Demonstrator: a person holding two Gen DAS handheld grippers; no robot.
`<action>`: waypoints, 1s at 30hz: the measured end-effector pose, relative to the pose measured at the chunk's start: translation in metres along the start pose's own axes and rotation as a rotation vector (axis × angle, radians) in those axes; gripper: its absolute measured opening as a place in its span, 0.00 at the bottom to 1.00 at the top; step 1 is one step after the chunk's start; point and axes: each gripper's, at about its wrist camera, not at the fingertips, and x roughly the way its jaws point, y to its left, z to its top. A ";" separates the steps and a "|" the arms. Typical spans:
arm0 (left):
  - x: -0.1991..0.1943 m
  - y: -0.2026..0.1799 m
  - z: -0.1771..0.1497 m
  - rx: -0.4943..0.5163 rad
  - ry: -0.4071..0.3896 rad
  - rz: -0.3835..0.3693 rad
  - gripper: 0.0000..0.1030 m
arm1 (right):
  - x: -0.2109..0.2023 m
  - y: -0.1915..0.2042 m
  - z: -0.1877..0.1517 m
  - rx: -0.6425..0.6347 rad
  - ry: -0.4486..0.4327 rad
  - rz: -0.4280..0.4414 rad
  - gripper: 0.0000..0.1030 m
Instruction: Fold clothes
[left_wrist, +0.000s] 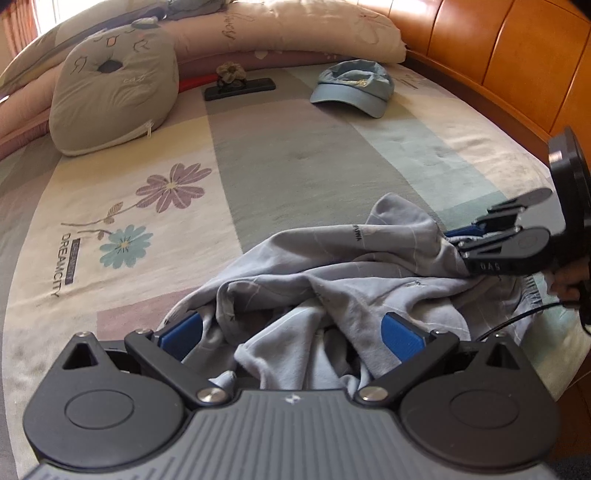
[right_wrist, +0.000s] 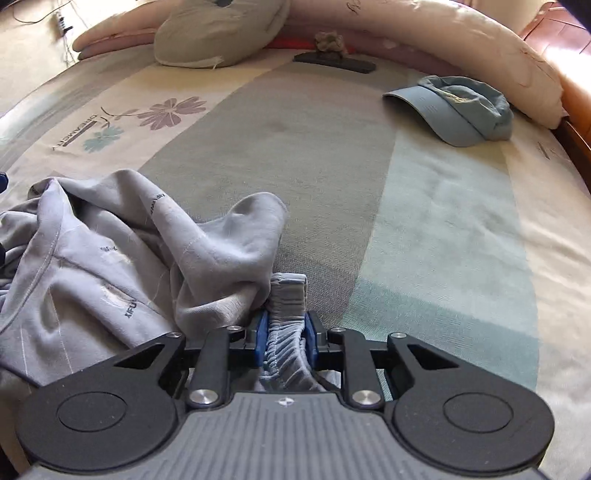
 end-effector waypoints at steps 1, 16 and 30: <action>-0.001 -0.001 0.000 0.003 -0.004 0.000 0.99 | 0.000 -0.005 0.002 0.015 -0.003 0.013 0.24; -0.017 0.000 0.002 -0.026 -0.028 0.074 0.99 | 0.011 -0.110 0.073 0.203 -0.133 -0.205 0.23; -0.021 0.000 0.009 -0.046 -0.013 0.091 0.99 | -0.049 -0.113 -0.024 0.590 -0.128 0.093 0.37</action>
